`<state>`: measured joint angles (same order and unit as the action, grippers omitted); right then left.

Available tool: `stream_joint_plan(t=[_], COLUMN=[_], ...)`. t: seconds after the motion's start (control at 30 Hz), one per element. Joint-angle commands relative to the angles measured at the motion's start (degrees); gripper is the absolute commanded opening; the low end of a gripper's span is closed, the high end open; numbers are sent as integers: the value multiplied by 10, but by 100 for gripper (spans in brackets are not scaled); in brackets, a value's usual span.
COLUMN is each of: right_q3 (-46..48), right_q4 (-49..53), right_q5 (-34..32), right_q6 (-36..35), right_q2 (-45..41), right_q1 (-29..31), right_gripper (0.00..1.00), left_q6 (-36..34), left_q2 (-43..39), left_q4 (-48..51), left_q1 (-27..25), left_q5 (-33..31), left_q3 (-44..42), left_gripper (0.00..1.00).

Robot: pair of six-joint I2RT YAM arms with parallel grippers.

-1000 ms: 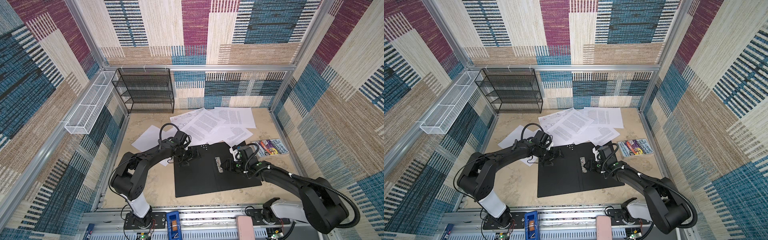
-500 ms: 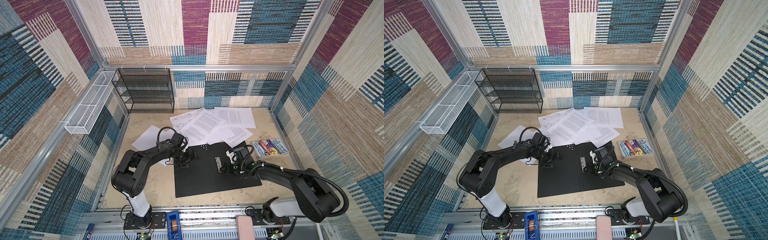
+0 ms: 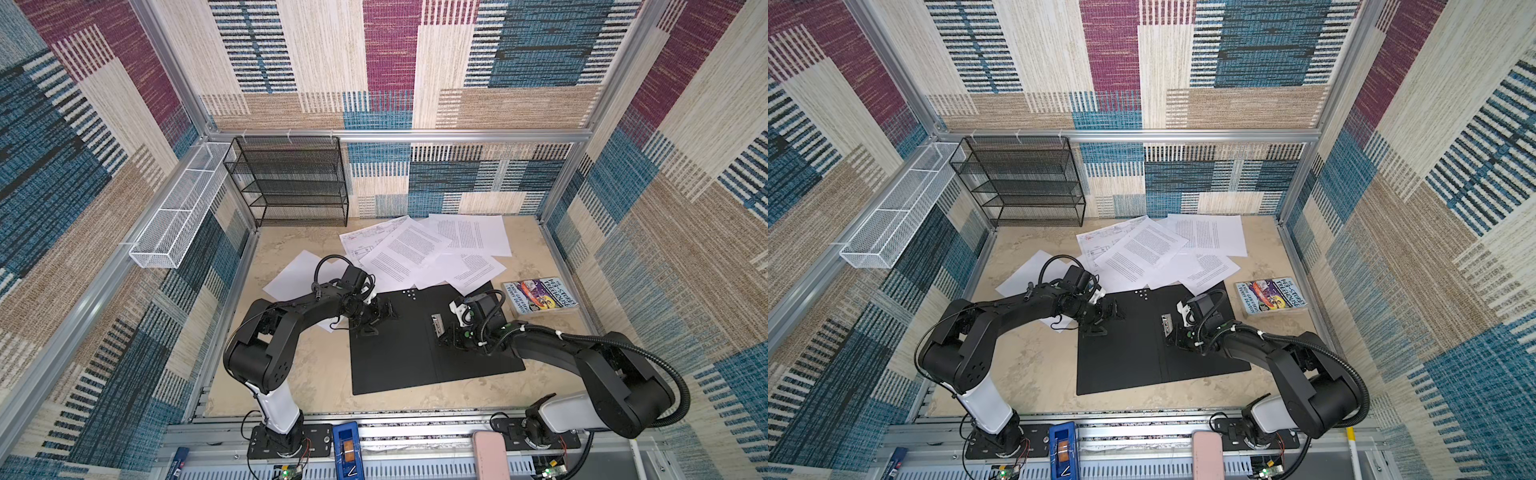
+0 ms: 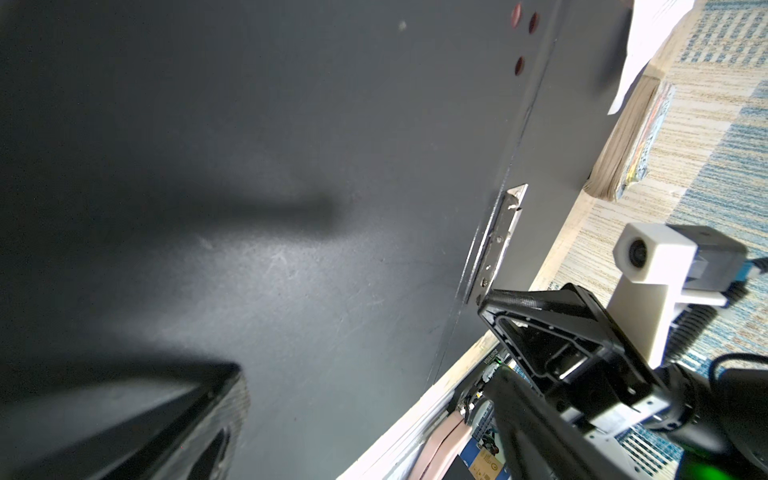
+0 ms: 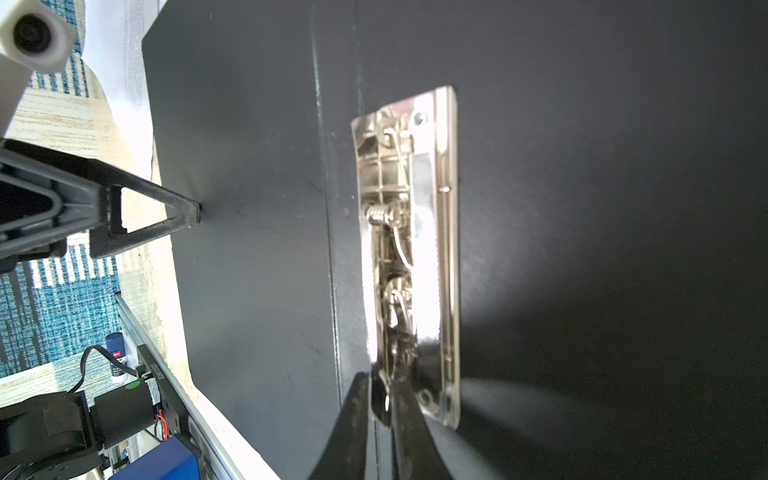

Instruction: Put the files into the folder

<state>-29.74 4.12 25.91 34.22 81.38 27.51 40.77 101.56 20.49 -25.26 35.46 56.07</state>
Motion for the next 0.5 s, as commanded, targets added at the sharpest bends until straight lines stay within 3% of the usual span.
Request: stream_joint_plan(t=[0.0,0.13,0.47], right_q3=[1,9,46], right_q4=[-22,-26,-40], right_q5=[2,-4,-55], right_q6=[5,18,78], right_q2=[6,12,39], right_q1=[0,0,-1], right_gripper=[9,1,0], left_q6=[-13,-13,-20], left_q2=[19,19,34], left_q4=[58,69,92], left_q1=[-1,4,18], left_q5=[-91,-104,-130], left_q3=[-15,-14,-5], left_gripper=[96,96,98])
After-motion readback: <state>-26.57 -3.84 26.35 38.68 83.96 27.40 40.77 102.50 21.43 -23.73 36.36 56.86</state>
